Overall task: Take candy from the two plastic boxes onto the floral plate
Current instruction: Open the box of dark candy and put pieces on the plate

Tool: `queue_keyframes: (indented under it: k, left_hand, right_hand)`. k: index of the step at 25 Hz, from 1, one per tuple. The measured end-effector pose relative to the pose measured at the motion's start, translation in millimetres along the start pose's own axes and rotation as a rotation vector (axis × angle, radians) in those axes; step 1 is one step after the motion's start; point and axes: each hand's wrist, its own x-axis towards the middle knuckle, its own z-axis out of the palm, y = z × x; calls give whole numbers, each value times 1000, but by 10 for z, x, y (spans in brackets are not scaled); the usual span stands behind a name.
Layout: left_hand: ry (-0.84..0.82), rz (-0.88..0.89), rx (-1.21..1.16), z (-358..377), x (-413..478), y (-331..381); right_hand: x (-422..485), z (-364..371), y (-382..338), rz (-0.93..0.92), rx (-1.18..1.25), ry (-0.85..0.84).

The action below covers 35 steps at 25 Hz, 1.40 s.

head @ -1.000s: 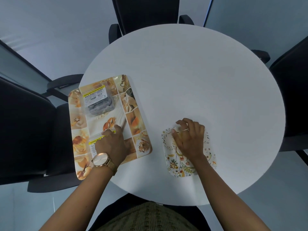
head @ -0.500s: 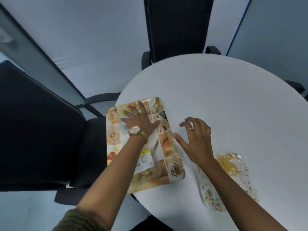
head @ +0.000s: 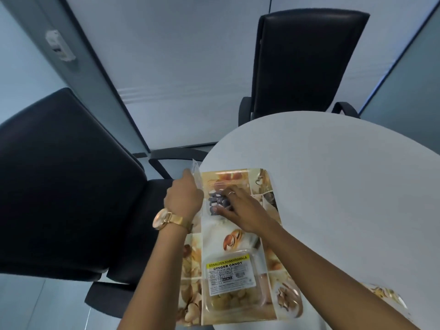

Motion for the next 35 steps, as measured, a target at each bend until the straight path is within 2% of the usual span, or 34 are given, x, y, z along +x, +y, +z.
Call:
queue_keyframes:
  k: [3, 5, 9, 14, 20, 25, 27, 32, 35]
  left_hand:
    - [-9, 20, 9, -16, 52, -117]
    - [6, 19, -3, 9, 64, -147]
    - [11, 23, -5, 35, 33, -137]
    - [-4, 27, 1, -9, 19, -22]
    - [11, 43, 32, 2, -50, 161]
    - [-25, 0, 23, -36, -47, 91]
    - [-37, -17, 10, -65, -34, 39]
    - [-35, -34, -8, -110, -50, -38]
    - [-33, -28, -11, -111, -74, -43]
  right_hand:
    - [278, 258, 27, 11, -137, -146]
    - [332, 400, 86, 37, -294, -131]
    - [326, 454, 92, -15, -369, -55]
    - [336, 401, 99, -68, -257, -49]
    - [466, 318, 127, -214, -285, -187]
    - [619, 256, 217, -64, -84, -333]
    - [635, 256, 225, -35, -82, -310]
    - [607, 312, 207, 52, -67, -45]
    - [636, 316, 171, 67, -118, 31]
